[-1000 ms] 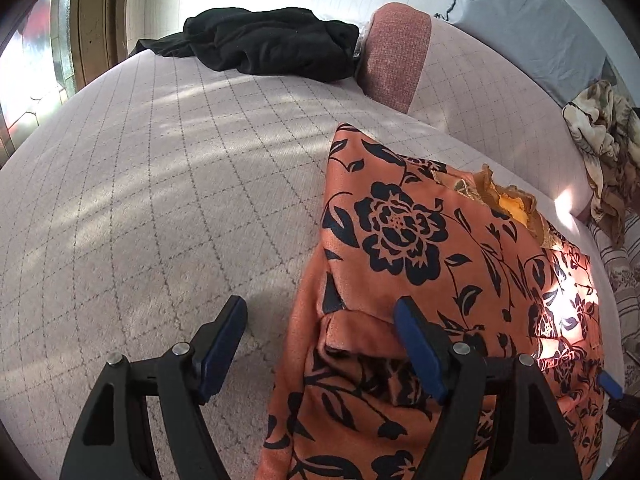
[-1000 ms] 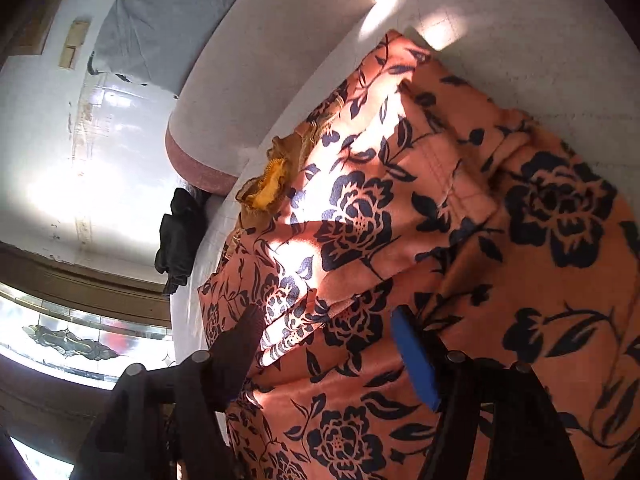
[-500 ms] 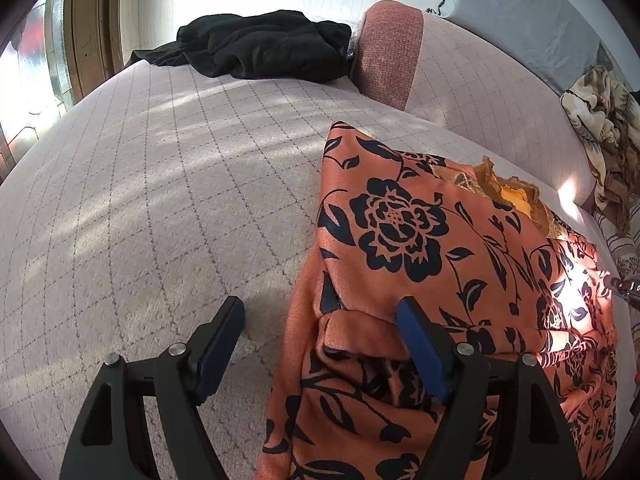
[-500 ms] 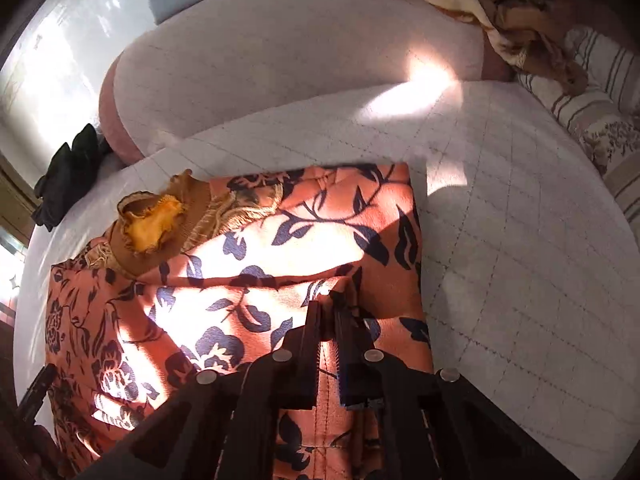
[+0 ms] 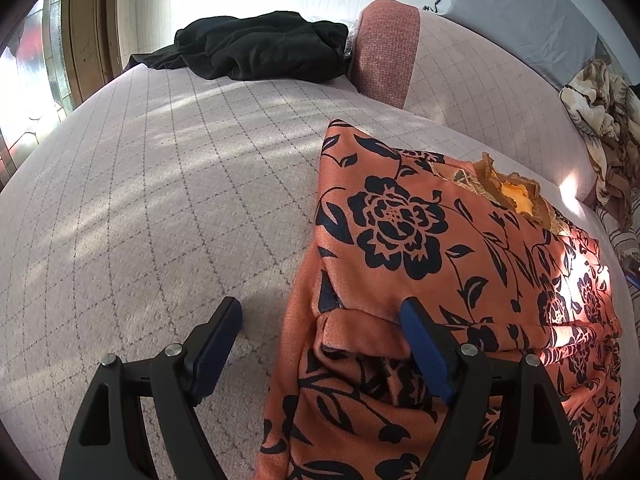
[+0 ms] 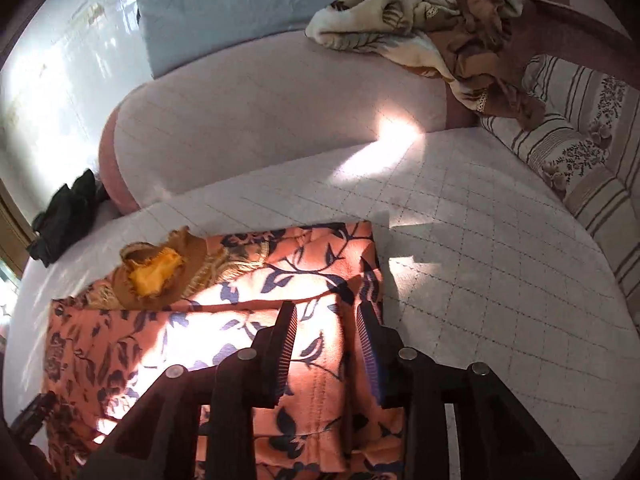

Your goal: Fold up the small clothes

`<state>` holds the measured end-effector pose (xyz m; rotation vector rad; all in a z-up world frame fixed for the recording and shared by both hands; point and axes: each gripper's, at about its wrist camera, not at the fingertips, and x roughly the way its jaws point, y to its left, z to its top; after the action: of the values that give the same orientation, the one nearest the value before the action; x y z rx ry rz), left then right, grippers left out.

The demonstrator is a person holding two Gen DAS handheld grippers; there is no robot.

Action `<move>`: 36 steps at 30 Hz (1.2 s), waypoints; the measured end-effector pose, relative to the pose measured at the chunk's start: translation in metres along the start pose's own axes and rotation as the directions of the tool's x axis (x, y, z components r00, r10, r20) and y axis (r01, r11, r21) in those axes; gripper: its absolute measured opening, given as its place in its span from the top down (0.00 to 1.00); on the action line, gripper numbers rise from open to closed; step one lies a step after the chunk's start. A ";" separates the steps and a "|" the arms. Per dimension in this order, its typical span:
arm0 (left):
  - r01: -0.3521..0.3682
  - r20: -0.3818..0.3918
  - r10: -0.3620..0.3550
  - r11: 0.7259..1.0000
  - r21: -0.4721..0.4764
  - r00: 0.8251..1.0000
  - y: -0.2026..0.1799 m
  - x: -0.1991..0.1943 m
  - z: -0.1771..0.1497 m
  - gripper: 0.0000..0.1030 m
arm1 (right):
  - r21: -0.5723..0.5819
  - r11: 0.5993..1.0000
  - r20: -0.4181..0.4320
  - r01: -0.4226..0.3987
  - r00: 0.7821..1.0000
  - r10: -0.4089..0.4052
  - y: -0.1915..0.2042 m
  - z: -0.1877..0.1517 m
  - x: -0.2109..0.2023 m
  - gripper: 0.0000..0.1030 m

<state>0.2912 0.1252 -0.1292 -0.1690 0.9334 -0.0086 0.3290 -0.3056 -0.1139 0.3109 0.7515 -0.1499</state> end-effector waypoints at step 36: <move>0.104 -0.165 -0.132 0.980 -0.170 0.977 0.078 -0.180 -0.198 0.19 | 0.247 0.938 -0.347 -0.243 0.882 0.320 -0.140 -0.229 -0.158 0.29</move>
<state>0.0204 0.1884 -0.1118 -0.3780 1.0991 -0.0595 0.0329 -0.3585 -0.1933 0.6489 1.0721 0.1213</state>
